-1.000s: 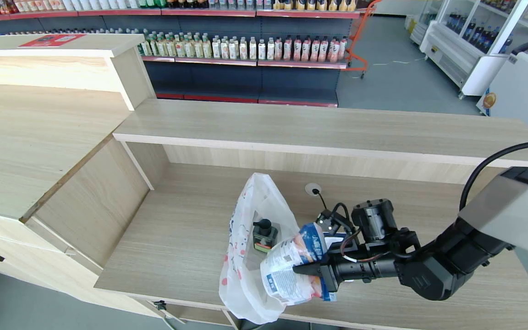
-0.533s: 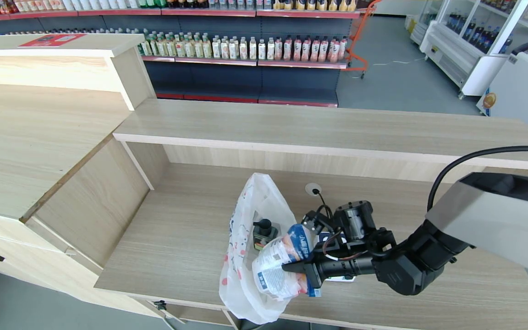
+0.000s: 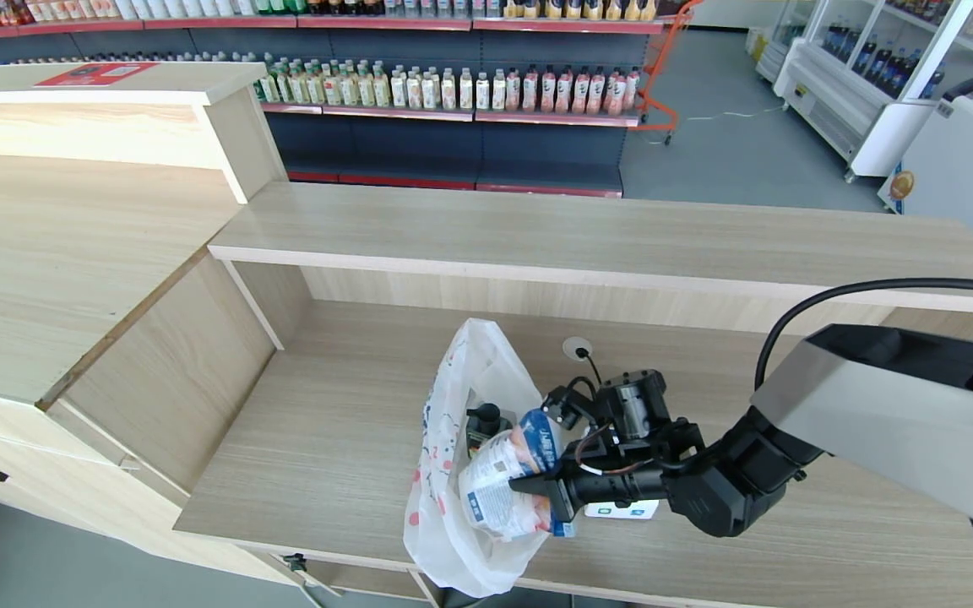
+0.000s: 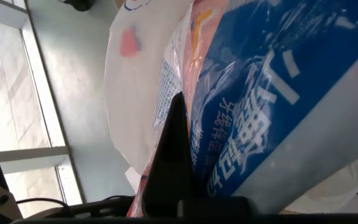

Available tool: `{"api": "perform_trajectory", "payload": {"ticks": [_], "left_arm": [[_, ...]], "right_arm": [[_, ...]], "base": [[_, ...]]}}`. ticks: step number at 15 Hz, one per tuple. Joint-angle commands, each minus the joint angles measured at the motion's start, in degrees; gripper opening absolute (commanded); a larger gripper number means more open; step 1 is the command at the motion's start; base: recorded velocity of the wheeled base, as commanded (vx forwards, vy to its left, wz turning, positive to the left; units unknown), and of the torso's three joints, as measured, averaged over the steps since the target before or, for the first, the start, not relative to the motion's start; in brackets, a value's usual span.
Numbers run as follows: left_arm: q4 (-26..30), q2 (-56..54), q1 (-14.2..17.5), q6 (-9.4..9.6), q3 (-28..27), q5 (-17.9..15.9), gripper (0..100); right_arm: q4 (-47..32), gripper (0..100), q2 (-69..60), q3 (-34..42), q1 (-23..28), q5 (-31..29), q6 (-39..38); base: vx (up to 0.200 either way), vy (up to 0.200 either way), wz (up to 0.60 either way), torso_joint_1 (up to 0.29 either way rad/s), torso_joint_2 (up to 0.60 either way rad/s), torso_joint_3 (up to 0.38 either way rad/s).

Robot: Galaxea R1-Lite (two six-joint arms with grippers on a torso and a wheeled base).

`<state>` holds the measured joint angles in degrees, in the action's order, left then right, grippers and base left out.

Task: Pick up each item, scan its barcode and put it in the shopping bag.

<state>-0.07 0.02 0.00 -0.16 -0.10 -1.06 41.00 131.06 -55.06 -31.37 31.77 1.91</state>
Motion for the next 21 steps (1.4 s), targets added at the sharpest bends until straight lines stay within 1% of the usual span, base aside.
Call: {"api": "perform_trajectory", "payload": {"ticks": [1, 6, 7, 11, 13, 14, 17, 18, 19, 21], "left_arm": [[-0.01, -0.02, 0.0, -0.02, 0.01, 0.01, 100], [-0.01, -0.02, 0.0, -0.02, 0.01, 0.01, 100], [-0.01, -0.02, 0.0, -0.02, 0.01, 0.01, 100], [-0.01, -0.02, 0.0, -0.02, 0.01, 0.01, 100], [-0.01, -0.02, 0.0, -0.02, 0.01, 0.01, 100], [-0.01, -0.02, 0.0, -0.02, 0.01, 0.01, 100], [-0.01, -0.02, 0.0, -0.02, 0.01, 0.01, 100], [-0.01, -0.02, 0.0, -0.02, 0.01, 0.01, 100], [-0.01, -0.02, 0.0, -0.02, 0.01, 0.01, 100], [-0.01, -0.02, 0.0, -0.02, 0.01, 0.01, 100]], "right_arm": [[0.22, 0, 1.13, -0.57, -0.01, -0.04, 0.37], [0.14, 0, 1.48, -1.62, -0.01, 0.05, 1.69], [0.05, 100, 1.48, -1.8, -0.01, 0.22, 1.6], [0.14, 100, 0.77, -3.38, -0.45, 1.45, -0.16], [0.22, 100, -0.19, -4.17, -0.63, 3.48, -2.53], [0.22, 100, -0.72, -4.35, -0.8, 3.56, -3.76], [0.22, 100, -3.8, -5.05, -1.68, 4.62, -10.18], [0.05, 100, -5.73, -4.88, -1.94, 4.71, -14.13], [-0.04, 100, -7.84, -4.26, -2.38, 4.79, -17.73], [-0.13, 100, -11.44, -1.45, -2.03, 5.58, -20.37]], "base": [[0.0, 0.0, 0.0, 0.0, 0.0, 0.0], [0.0, 0.0, 0.0, 0.0, 0.0, 0.0], [0.0, 0.0, 0.0, 0.0, 0.0, 0.0], [0.0, 0.0, 0.0, 0.0, 0.0, 0.0], [0.0, 0.0, 0.0, 0.0, 0.0, 0.0], [0.0, 0.0, 0.0, 0.0, 0.0, 0.0], [0.0, 0.0, 0.0, 0.0, 0.0, 0.0], [0.0, 0.0, 0.0, 0.0, 0.0, 0.0], [0.0, 0.0, 0.0, 0.0, 0.0, 0.0], [0.0, 0.0, 0.0, 0.0, 0.0, 0.0]]}}
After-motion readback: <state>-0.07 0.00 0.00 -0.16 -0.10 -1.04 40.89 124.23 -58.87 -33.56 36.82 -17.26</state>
